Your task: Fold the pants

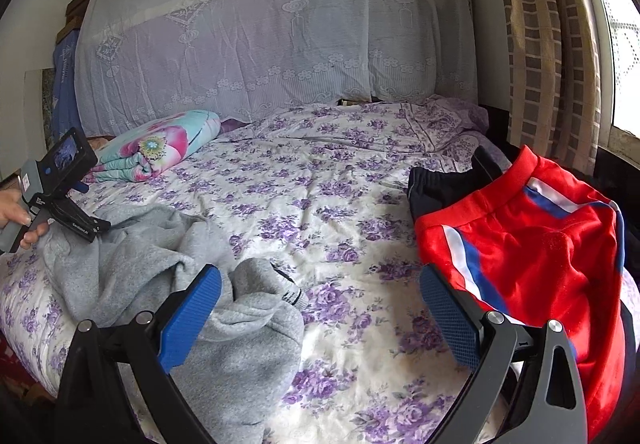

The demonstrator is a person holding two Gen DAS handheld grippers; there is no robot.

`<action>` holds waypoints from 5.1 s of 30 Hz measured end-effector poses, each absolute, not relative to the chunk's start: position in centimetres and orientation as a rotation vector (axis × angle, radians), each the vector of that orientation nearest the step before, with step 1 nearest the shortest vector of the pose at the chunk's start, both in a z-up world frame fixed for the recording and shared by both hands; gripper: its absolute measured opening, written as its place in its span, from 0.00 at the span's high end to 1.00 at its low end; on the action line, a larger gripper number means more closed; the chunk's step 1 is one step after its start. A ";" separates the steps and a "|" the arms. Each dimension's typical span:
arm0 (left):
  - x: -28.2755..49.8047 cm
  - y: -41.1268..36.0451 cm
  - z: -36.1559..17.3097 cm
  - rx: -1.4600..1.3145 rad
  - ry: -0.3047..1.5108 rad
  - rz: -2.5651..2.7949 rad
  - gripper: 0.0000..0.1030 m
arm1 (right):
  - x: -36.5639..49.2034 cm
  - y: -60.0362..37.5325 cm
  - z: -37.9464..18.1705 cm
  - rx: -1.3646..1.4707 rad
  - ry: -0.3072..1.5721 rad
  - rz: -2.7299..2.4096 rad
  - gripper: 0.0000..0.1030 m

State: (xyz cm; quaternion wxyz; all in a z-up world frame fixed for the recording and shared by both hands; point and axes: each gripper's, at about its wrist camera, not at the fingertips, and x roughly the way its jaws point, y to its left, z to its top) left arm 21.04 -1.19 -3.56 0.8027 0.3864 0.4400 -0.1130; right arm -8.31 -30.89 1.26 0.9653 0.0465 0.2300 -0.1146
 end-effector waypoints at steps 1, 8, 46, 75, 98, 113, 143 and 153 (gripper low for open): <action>21.5 -1.5 -4.4 0.847 0.969 -0.242 0.05 | -7.9 -31.4 1.3 0.104 0.477 -0.228 0.03; 21.4 1.2 -4.6 0.715 1.126 -0.309 0.77 | -2.7 -32.9 3.7 0.122 0.566 -0.043 0.03; 28.8 20.6 0.6 -0.085 1.118 0.034 0.28 | 24.8 -35.3 3.2 -0.037 0.832 -0.295 0.10; 34.2 14.8 -6.1 0.102 1.211 0.022 0.49 | 27.4 -45.2 -4.1 0.060 0.949 -0.408 0.98; 15.8 22.5 -2.2 -0.278 1.220 -0.152 0.31 | 0.6 -36.0 -4.1 0.345 0.879 0.059 0.23; 17.0 19.0 -2.7 -0.555 1.057 -0.223 0.80 | -2.0 -30.9 2.2 0.132 0.581 0.138 0.88; 14.7 19.1 -5.7 -0.544 1.083 -0.162 0.77 | 4.3 -33.1 -2.5 0.254 1.200 0.064 0.84; 8.7 20.9 -0.7 -0.386 1.022 -0.135 0.80 | -9.2 -37.1 2.0 0.427 0.582 0.053 0.77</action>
